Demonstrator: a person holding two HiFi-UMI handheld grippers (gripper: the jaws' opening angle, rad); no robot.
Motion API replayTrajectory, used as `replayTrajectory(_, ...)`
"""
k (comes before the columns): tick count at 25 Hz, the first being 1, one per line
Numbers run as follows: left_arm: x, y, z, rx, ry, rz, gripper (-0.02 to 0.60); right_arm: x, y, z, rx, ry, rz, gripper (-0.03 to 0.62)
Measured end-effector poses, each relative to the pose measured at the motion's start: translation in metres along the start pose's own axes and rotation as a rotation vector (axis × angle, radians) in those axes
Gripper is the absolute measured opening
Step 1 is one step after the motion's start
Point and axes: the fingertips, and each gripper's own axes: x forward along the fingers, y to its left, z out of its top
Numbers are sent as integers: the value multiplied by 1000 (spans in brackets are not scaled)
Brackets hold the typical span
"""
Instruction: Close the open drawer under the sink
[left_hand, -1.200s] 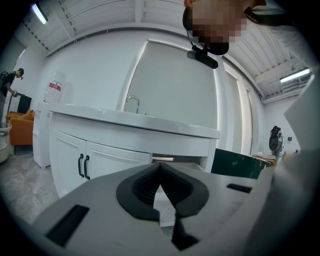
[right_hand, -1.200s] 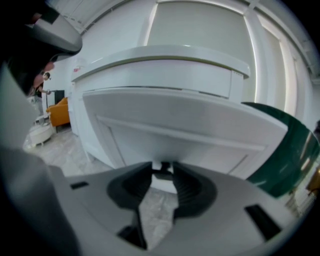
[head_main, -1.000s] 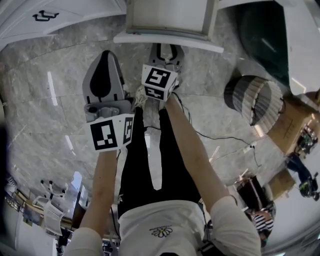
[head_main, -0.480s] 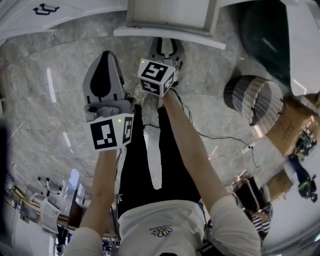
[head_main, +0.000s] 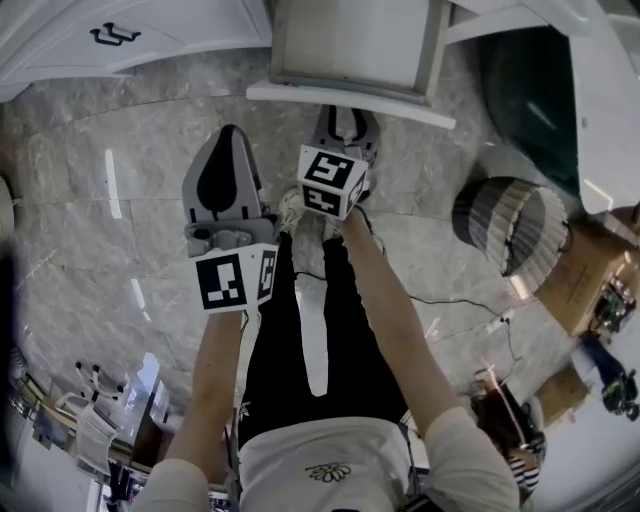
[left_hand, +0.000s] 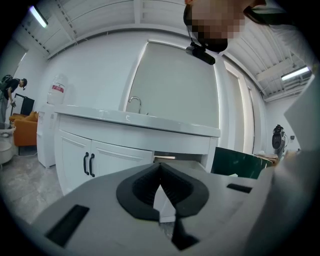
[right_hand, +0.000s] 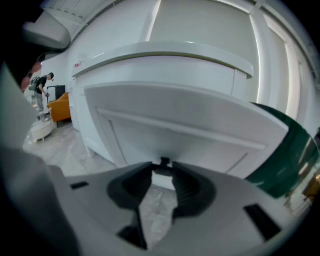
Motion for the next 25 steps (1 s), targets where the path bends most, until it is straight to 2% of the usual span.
replayTrajectory(6,6,2,10,-7,-23,-2,20,-3,3,5,32,19,27,144)
replayTrajectory(14,11,1,9,-8,-21,-1,20,-20,-2,26,70,-19,38,143)
replayTrajectory(25,18,2,6,7,-14,0,20,-23,-4,34,37,-46,25,143)
